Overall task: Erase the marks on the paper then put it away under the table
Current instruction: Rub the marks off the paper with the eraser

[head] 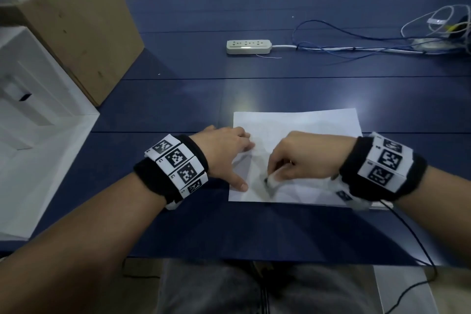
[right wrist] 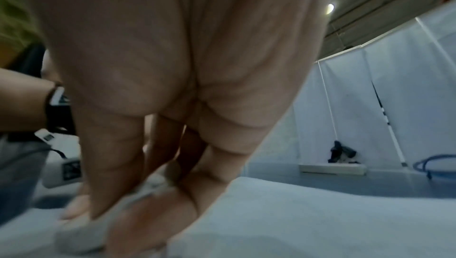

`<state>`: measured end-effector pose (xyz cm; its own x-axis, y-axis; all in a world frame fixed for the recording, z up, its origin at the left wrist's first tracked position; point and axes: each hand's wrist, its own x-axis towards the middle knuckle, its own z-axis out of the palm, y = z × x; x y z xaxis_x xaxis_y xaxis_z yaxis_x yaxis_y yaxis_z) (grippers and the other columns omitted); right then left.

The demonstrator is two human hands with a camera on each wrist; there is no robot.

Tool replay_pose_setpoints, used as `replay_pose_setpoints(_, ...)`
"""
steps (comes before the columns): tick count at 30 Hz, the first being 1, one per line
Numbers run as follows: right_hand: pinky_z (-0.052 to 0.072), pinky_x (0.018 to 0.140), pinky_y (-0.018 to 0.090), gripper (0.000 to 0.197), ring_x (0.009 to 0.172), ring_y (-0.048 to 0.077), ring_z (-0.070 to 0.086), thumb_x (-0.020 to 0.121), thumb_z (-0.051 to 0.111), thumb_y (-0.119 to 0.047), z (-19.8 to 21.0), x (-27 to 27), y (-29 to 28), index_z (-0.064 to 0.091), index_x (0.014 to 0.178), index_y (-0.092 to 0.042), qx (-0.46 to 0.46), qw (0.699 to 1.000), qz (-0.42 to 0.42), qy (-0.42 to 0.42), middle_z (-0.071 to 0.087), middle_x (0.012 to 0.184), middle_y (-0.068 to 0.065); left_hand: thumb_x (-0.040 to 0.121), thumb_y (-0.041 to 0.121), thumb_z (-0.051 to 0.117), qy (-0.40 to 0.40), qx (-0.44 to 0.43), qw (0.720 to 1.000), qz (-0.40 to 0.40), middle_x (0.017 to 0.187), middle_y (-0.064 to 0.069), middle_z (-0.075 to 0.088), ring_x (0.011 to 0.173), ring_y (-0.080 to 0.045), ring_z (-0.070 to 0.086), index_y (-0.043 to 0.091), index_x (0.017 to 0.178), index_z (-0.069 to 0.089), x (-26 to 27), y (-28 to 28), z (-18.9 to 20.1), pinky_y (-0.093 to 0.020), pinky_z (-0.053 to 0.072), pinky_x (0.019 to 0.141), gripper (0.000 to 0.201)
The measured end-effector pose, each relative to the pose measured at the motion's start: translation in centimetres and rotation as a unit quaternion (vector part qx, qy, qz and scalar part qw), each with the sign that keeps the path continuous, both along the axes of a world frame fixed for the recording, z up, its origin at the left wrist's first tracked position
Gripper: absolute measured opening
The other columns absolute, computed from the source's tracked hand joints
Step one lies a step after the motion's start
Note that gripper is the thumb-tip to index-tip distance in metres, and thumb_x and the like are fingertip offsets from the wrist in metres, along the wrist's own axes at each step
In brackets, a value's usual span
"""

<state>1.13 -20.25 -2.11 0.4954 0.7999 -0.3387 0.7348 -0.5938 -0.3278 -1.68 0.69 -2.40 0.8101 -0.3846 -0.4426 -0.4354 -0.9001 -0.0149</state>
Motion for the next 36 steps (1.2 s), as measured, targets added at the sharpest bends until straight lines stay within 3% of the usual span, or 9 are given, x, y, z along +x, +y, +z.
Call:
replay_pose_setpoints(5,0.056,0.079,0.040,0.024,0.080,0.019,0.066,0.091,0.063,-0.040,0.1,3.3,-0.4,0.075,0.094,-0.020,0.030,0.989,-0.110,-0.090,0.074,0.085,-0.002,0.065,0.076,0.068,0.000,0.001,1.000,0.003,0.149,0.010,0.032,0.134,-0.015,0.038,0.027,0.149,0.031,0.0,-0.1,0.1,-0.048,0.034,0.107,0.104)
replay_pose_setpoints(11,0.053,0.079,0.024,0.018,0.083,0.007,0.066,0.090,0.064,-0.035,0.5,0.1,-0.5,0.075,0.102,-0.027,-0.013,1.000,0.002,0.000,0.075,0.093,-0.011,0.066,0.076,0.067,0.002,0.007,1.000,0.001,0.152,0.010,0.027,0.137,-0.015,0.034,0.026,0.150,0.031,0.1,-0.1,0.0,-0.051,0.033,0.108,0.103)
replay_pose_setpoints(17,0.055,0.079,0.036,0.025,0.085,0.019,0.065,0.092,0.063,-0.039,0.4,3.3,-0.1,0.075,0.096,-0.018,0.015,0.990,-0.110,-0.082,0.074,0.088,-0.003,0.065,0.076,0.068,0.005,0.007,1.000,0.005,0.148,0.011,0.031,0.133,-0.015,0.038,0.026,0.149,0.031,0.1,-0.3,0.1,-0.049,0.035,0.106,0.105)
replay_pose_setpoints(21,0.053,0.079,0.026,0.017,0.084,0.011,0.066,0.091,0.064,-0.033,0.3,1.2,-0.3,0.075,0.100,-0.023,0.008,0.999,-0.028,-0.038,0.075,0.092,-0.009,0.066,0.074,0.069,0.003,0.011,1.000,0.004,0.150,0.009,0.030,0.135,-0.015,0.037,0.026,0.149,0.032,0.0,-0.3,0.2,-0.049,0.036,0.106,0.102)
replay_pose_setpoints(24,0.051,0.077,0.020,0.018,0.081,0.005,0.064,0.090,0.066,-0.037,0.3,0.8,-0.1,0.075,0.101,-0.026,-0.008,1.000,-0.011,-0.001,0.074,0.091,-0.012,0.067,0.074,0.068,0.003,0.010,1.000,0.004,0.150,0.009,0.030,0.134,-0.015,0.038,0.025,0.148,0.033,0.0,-0.3,0.3,-0.049,0.037,0.105,0.101)
replay_pose_setpoints(29,0.055,0.082,0.035,0.022,0.087,0.016,0.067,0.092,0.062,-0.038,0.2,3.1,-0.4,0.074,0.099,-0.021,0.022,0.992,-0.091,-0.079,0.075,0.092,-0.005,0.067,0.073,0.069,0.007,0.013,1.000,0.008,0.147,0.009,0.031,0.133,-0.016,0.039,0.024,0.150,0.029,-0.1,-0.5,0.3,-0.050,0.039,0.103,0.104)
replay_pose_setpoints(31,0.054,0.081,0.029,0.018,0.083,0.011,0.066,0.091,0.065,-0.035,0.1,1.5,-0.5,0.075,0.100,-0.024,0.022,0.998,-0.041,-0.040,0.075,0.092,-0.008,0.067,0.072,0.070,0.008,0.013,1.000,0.008,0.147,0.009,0.031,0.133,-0.016,0.038,0.026,0.150,0.029,-0.1,-0.5,0.3,-0.050,0.040,0.102,0.103)
replay_pose_setpoints(34,0.053,0.078,0.021,0.019,0.082,0.003,0.066,0.088,0.068,-0.043,0.0,-1.7,-0.5,0.075,0.101,-0.030,-0.005,0.997,0.005,0.080,0.075,0.091,-0.013,0.067,0.072,0.070,0.015,0.008,1.000,0.007,0.148,0.009,0.029,0.135,-0.015,0.036,0.032,0.151,0.027,-0.1,-0.4,0.2,-0.050,0.039,0.103,0.102)
replay_pose_setpoints(36,0.053,0.081,0.024,0.018,0.083,0.004,0.066,0.090,0.067,-0.038,-0.2,-1.3,-0.3,0.075,0.103,-0.028,-0.004,0.999,0.007,0.050,0.075,0.093,-0.011,0.068,0.071,0.070,0.017,0.004,1.000,0.007,0.150,0.009,0.027,0.136,-0.015,0.035,0.036,0.150,0.026,-0.1,-0.4,0.2,-0.050,0.038,0.103,0.100)
